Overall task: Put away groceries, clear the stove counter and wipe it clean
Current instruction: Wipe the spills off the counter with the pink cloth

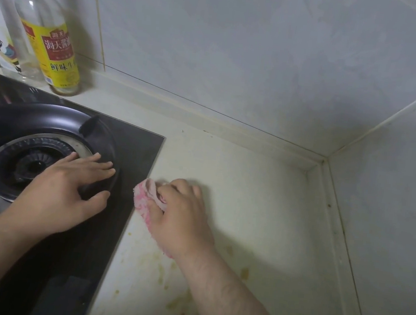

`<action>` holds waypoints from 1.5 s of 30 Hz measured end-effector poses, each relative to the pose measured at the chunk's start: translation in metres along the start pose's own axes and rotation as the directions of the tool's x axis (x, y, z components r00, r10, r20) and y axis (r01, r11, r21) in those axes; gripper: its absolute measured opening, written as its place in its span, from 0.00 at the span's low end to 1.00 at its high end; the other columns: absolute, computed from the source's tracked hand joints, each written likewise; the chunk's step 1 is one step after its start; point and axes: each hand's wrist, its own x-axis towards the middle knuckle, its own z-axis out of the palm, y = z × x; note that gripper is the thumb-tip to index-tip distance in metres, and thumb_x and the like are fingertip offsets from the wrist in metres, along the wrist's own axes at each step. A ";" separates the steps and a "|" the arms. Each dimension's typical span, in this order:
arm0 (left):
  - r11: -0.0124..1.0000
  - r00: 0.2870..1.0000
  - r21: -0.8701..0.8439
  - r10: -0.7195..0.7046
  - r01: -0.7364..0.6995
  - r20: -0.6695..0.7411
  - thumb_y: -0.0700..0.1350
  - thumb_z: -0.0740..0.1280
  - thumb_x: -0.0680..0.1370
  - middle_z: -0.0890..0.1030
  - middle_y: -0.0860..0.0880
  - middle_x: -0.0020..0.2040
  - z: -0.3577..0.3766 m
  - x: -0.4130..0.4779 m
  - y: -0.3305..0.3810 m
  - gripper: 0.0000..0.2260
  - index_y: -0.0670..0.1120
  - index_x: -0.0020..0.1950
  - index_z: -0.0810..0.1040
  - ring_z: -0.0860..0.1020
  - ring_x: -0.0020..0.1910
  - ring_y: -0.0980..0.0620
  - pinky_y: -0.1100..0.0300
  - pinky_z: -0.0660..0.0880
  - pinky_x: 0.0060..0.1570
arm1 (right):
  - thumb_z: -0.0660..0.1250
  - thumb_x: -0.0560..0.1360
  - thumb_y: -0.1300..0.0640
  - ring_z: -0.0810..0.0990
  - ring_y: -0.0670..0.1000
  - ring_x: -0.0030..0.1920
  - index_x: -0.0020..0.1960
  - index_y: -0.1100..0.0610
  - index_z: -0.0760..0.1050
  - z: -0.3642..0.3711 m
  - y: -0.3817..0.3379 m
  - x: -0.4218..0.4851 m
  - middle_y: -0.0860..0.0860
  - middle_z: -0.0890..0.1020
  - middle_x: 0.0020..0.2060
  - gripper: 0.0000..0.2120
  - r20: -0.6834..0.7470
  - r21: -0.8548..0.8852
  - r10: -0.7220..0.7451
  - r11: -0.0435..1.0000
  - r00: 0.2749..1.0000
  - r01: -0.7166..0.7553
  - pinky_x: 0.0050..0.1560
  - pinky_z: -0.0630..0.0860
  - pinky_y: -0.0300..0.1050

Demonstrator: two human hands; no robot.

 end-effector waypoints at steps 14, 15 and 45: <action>1.000 0.999 -0.019 -0.006 0.005 -0.045 0.59 0.60 0.66 0.71 0.67 0.59 0.000 0.000 0.001 0.27 0.47 0.60 0.80 0.57 0.64 0.80 0.70 0.51 0.71 | 0.67 0.71 0.47 0.75 0.57 0.48 0.47 0.51 0.81 -0.033 0.086 -0.005 0.49 0.78 0.46 0.10 -0.254 -0.131 0.248 0.949 0.935 -0.287 0.47 0.60 0.43; 1.000 0.999 -0.015 -0.010 0.009 -0.049 0.59 0.60 0.66 0.74 0.63 0.60 0.000 0.000 0.001 0.27 0.47 0.60 0.80 0.57 0.64 0.80 0.67 0.53 0.71 | 0.68 0.72 0.48 0.75 0.57 0.49 0.48 0.51 0.81 -0.035 0.089 -0.006 0.49 0.78 0.47 0.09 -0.256 -0.130 0.272 0.941 0.928 -0.312 0.46 0.59 0.41; 0.993 1.000 0.115 0.005 -0.005 -0.006 0.38 0.74 0.69 0.79 0.46 0.62 -0.003 -0.001 0.011 0.20 0.43 0.60 0.79 0.69 0.66 0.54 0.47 0.61 0.70 | 0.59 0.76 0.47 0.68 0.53 0.53 0.53 0.50 0.77 0.013 -0.040 -0.063 0.47 0.74 0.53 0.12 -0.060 -0.045 0.118 0.992 0.991 -0.121 0.56 0.70 0.48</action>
